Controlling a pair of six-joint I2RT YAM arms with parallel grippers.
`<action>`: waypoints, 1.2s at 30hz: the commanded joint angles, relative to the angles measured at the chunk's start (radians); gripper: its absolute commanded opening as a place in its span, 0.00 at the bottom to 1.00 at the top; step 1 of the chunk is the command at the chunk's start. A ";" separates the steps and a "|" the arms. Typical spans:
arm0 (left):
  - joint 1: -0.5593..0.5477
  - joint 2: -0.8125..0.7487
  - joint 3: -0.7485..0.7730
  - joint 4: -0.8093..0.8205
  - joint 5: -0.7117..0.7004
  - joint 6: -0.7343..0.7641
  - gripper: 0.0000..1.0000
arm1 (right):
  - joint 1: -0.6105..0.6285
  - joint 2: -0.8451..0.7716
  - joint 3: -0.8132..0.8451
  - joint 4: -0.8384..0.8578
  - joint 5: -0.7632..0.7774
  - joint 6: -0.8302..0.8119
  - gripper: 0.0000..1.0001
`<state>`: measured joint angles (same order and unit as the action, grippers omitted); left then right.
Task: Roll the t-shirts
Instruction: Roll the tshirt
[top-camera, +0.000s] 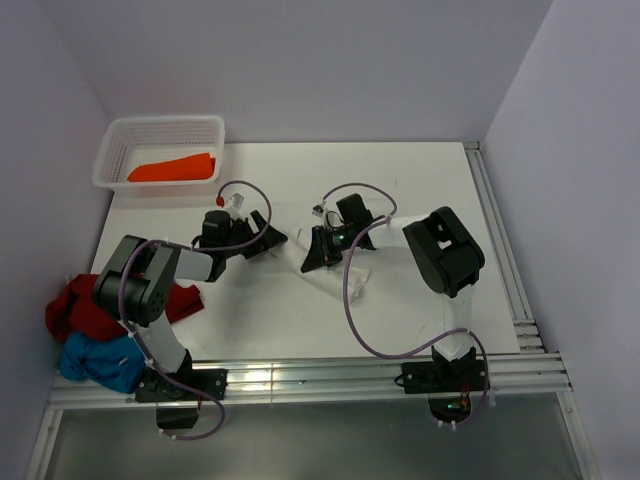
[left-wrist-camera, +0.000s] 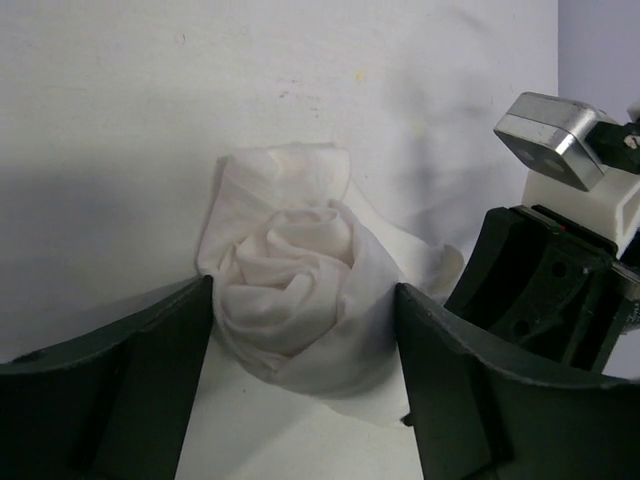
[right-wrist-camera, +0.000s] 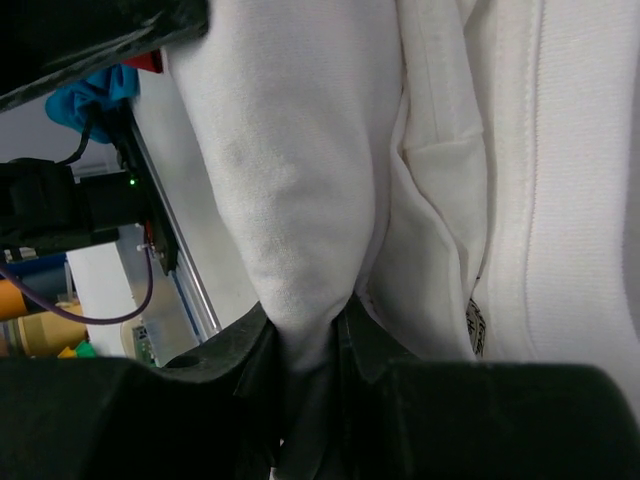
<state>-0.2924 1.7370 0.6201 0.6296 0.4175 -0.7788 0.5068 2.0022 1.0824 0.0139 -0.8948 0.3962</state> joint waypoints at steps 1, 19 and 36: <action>-0.004 0.074 0.052 0.007 0.004 0.030 0.76 | 0.002 0.044 -0.021 -0.061 0.005 -0.005 0.00; -0.001 0.107 0.130 -0.093 -0.013 0.072 0.00 | 0.002 -0.189 -0.113 -0.101 0.138 -0.030 0.75; -0.030 0.021 0.129 -0.177 -0.091 0.118 0.01 | 0.006 -0.703 -0.493 -0.184 0.556 0.027 0.63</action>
<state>-0.3183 1.7966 0.7372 0.5018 0.3954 -0.7139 0.5079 1.3708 0.6296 -0.1242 -0.4362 0.3981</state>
